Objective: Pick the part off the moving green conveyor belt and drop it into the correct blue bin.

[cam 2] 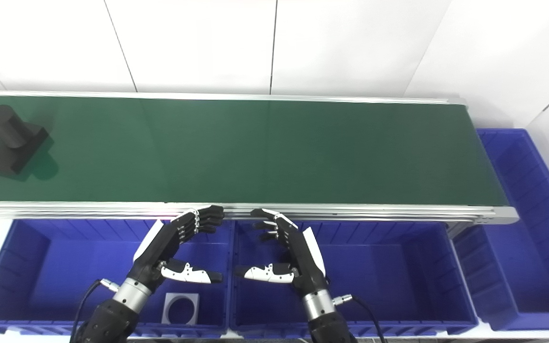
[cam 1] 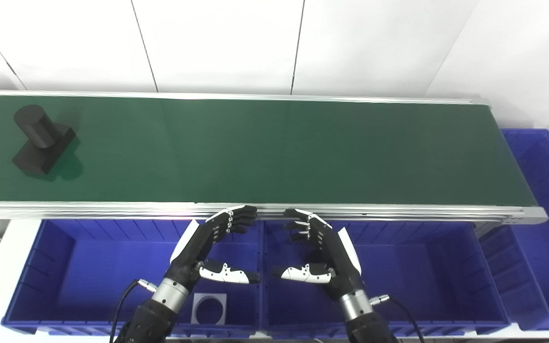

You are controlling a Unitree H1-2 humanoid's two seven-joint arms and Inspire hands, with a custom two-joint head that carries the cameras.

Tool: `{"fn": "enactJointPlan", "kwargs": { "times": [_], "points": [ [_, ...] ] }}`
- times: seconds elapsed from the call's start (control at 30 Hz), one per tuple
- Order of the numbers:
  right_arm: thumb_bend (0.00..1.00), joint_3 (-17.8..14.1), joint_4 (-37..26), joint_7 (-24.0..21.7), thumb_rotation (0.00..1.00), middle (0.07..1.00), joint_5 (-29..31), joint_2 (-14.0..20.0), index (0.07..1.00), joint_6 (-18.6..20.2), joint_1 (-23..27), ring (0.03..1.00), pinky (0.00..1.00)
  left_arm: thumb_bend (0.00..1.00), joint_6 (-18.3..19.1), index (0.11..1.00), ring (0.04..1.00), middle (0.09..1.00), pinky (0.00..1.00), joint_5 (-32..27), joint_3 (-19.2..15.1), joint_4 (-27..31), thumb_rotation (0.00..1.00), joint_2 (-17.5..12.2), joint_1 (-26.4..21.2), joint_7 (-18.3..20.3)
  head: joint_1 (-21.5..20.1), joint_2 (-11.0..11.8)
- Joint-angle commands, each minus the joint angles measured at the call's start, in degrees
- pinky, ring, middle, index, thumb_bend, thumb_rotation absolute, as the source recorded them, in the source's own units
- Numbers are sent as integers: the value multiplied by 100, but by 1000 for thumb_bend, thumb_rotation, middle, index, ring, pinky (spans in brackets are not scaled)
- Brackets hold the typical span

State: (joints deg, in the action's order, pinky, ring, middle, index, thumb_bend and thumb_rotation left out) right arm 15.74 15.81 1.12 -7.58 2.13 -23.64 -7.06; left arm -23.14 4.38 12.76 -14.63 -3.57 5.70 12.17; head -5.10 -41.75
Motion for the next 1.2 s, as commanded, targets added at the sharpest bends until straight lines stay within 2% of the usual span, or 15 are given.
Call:
{"fn": "enactJointPlan", "kwargs": {
  "times": [0.0,0.53,0.87,1.17],
  "points": [
    [795,30,-195,-42,63,827,47,-52,747,-325,73,740,633,847,-155,776,751,781,709,-31,3,229,24,1,-49,-6,14,-2],
    [812,-114,-243,-658,83,855,529,112,768,-324,152,765,673,825,-84,765,753,774,695,70,-32,686,0,69,205,-105,259,47],
    [817,-144,-264,-794,86,866,487,74,768,-316,183,782,679,829,-7,755,750,789,680,415,-94,968,0,15,293,-240,299,70],
    [820,-127,-312,-835,102,866,479,44,766,-302,174,780,676,829,261,763,762,796,688,320,-113,1300,0,18,517,-190,324,58]
  ]
}}
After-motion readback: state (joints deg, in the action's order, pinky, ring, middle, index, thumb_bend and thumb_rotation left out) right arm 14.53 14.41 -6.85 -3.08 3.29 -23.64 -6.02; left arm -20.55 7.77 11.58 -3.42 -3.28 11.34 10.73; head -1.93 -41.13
